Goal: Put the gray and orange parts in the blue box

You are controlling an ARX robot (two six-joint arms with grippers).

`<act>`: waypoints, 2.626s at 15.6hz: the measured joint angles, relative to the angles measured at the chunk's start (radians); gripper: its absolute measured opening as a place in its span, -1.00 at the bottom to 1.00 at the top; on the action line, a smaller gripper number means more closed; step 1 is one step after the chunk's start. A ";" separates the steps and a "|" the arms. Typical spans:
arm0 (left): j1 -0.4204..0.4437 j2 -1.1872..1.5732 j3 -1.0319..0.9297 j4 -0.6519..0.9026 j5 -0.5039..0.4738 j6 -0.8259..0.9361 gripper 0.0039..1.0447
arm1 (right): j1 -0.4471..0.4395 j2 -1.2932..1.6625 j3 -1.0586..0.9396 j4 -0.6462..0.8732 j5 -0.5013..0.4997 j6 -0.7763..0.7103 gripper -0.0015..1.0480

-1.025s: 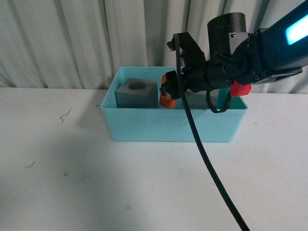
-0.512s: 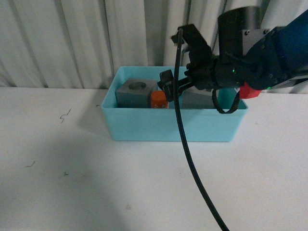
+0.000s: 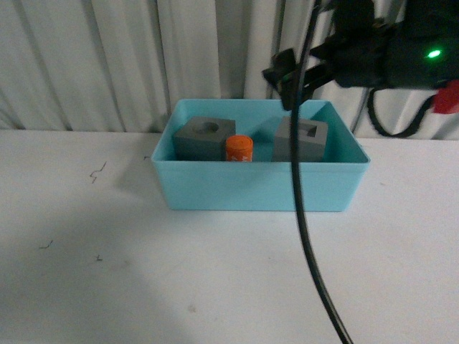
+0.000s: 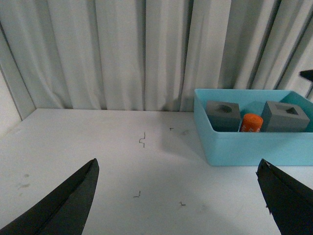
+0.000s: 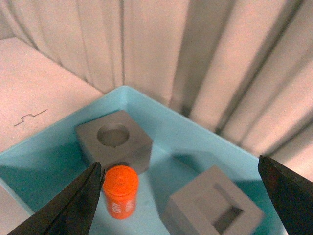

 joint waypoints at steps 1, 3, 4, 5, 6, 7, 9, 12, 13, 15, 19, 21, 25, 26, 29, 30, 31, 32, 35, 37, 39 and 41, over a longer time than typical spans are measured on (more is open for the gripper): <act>0.000 0.000 0.000 0.000 0.000 0.000 0.88 | -0.024 -0.086 -0.095 0.037 0.014 -0.005 0.87; 0.000 0.000 0.000 0.000 0.000 0.000 0.88 | -0.068 -0.235 -0.319 0.122 0.079 0.004 0.87; 0.000 0.000 0.000 0.000 0.000 0.000 0.88 | -0.097 -0.313 -0.442 0.159 0.109 0.028 0.87; 0.000 0.000 0.000 0.000 0.000 0.000 0.88 | -0.127 -0.390 -0.567 0.185 0.138 0.050 0.87; 0.000 0.000 0.000 0.000 0.000 0.000 0.88 | -0.192 -0.520 -0.800 0.194 0.222 0.114 0.87; 0.000 0.000 0.000 0.000 0.000 0.000 0.88 | -0.209 -0.541 -0.906 0.183 0.249 0.164 0.87; 0.000 0.000 0.000 0.000 0.000 0.000 0.88 | -0.207 -0.472 -0.945 0.438 0.293 0.213 0.72; 0.000 0.000 0.000 0.000 0.000 0.000 0.88 | -0.219 -0.558 -1.112 0.713 0.353 0.258 -0.01; 0.000 0.000 0.000 0.000 0.000 0.000 0.88 | -0.219 -0.651 -1.131 0.700 0.354 0.260 -0.29; 0.000 0.000 0.000 0.000 0.000 0.000 0.88 | -0.219 -0.764 -1.197 0.598 0.354 0.261 -0.80; 0.000 0.000 0.000 0.000 0.000 0.000 0.88 | -0.219 -1.121 -1.229 0.314 0.354 0.265 -0.96; 0.000 0.000 0.000 0.000 0.000 0.000 0.88 | -0.219 -1.203 -1.254 0.232 0.354 0.266 -0.96; 0.000 0.000 0.000 0.000 0.000 0.000 0.88 | -0.219 -1.337 -1.265 0.130 0.354 0.266 -0.96; 0.000 0.000 0.000 0.000 0.000 0.000 0.88 | -0.219 -1.386 -1.271 0.085 0.354 0.266 -0.96; 0.000 0.000 0.000 0.000 0.000 0.000 0.88 | -0.219 -1.517 -1.272 -0.032 0.354 0.266 -0.96; 0.000 0.000 0.000 0.000 0.000 0.000 0.88 | -0.219 -1.559 -1.273 -0.075 0.354 0.266 -0.96; 0.000 0.000 0.000 0.000 0.000 0.000 0.88 | -0.219 -1.591 -1.273 -0.106 0.354 0.266 -0.96; 0.000 0.000 0.000 0.000 0.000 0.000 0.88 | -0.219 -1.629 -1.273 -0.142 0.354 0.266 -0.96; 0.000 0.000 0.000 0.000 0.000 0.000 0.88 | -0.219 -1.744 -1.273 -0.255 0.354 0.266 -0.96; 0.000 0.000 0.000 0.000 0.000 0.000 0.88 | -0.219 -1.795 -1.273 -0.303 0.354 0.266 -0.96; 0.000 0.000 0.000 0.000 0.000 0.000 0.88 | -0.219 -1.840 -1.273 -0.348 0.354 0.266 -0.96; 0.000 0.000 0.000 0.000 0.000 0.000 0.88 | -0.219 -1.869 -1.273 -0.378 0.354 0.266 -0.96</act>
